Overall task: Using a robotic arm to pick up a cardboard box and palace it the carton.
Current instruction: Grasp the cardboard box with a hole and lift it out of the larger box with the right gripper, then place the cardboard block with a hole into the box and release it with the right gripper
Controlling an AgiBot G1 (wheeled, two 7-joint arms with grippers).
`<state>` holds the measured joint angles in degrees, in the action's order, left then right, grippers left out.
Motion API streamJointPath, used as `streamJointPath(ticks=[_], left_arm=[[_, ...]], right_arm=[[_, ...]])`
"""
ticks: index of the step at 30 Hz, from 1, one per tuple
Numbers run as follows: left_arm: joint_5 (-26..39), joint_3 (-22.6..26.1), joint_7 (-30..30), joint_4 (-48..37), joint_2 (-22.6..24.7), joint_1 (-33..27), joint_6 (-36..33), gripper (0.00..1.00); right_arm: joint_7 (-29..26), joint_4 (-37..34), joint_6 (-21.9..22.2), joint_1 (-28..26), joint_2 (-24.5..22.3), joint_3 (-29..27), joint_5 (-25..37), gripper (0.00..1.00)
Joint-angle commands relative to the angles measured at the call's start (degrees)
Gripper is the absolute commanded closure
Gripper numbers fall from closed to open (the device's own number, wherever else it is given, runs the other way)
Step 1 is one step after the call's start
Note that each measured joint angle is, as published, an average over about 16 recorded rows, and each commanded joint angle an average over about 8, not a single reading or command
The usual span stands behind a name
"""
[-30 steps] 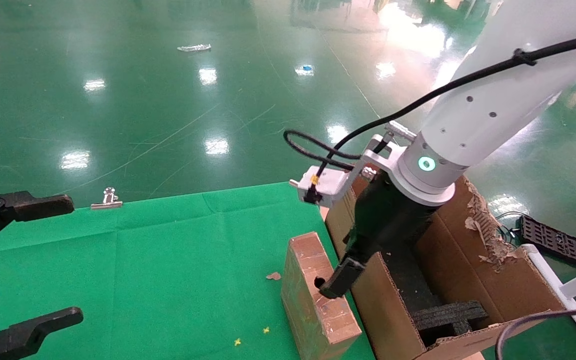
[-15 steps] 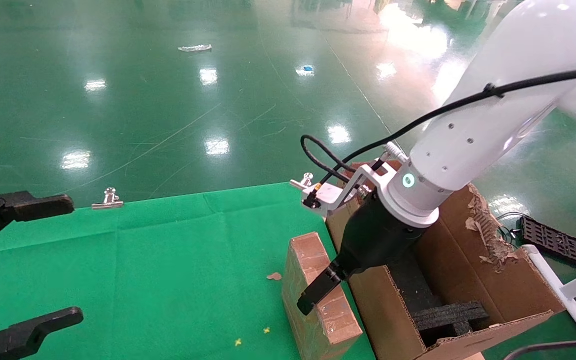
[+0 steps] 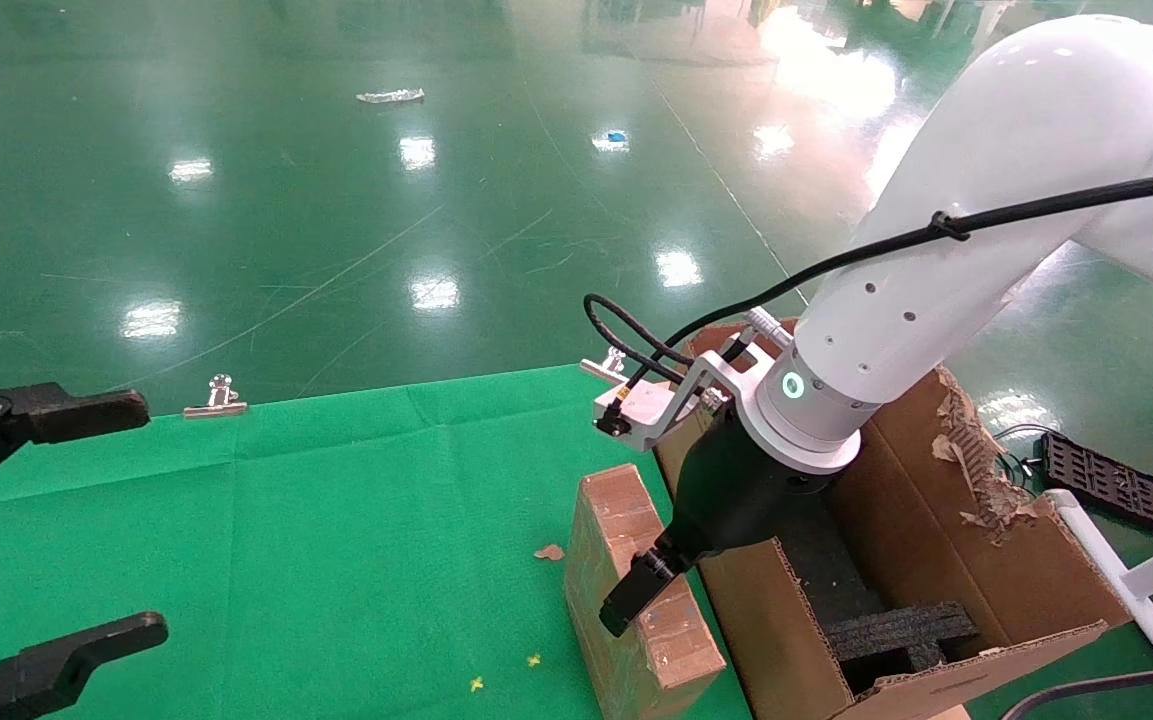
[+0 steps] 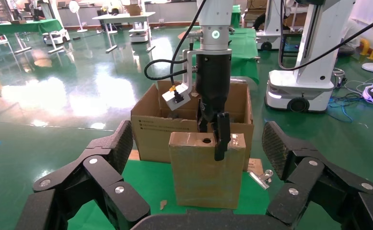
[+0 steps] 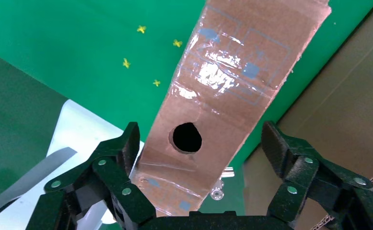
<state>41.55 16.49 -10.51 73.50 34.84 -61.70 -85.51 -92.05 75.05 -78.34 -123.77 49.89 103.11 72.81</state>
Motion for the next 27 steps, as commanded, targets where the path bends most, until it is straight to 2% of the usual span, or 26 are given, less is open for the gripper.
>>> streamJointPath(ticks=[1, 27], left_arm=[[-0.01, 0.01, 0.0, 0.0, 0.0, 0.0, 0.0, 1.0], [-0.07, 0.1, 0.05, 0.0, -0.04, -0.02, 0.05, 1.0]], right_arm=[[-0.41, 0.42, 0.11, 0.02, -0.01, 0.1, 0.19, 1.0], [0.08, 0.38, 0.59, 1.0, -0.99, 0.51, 0.43, 1.0]])
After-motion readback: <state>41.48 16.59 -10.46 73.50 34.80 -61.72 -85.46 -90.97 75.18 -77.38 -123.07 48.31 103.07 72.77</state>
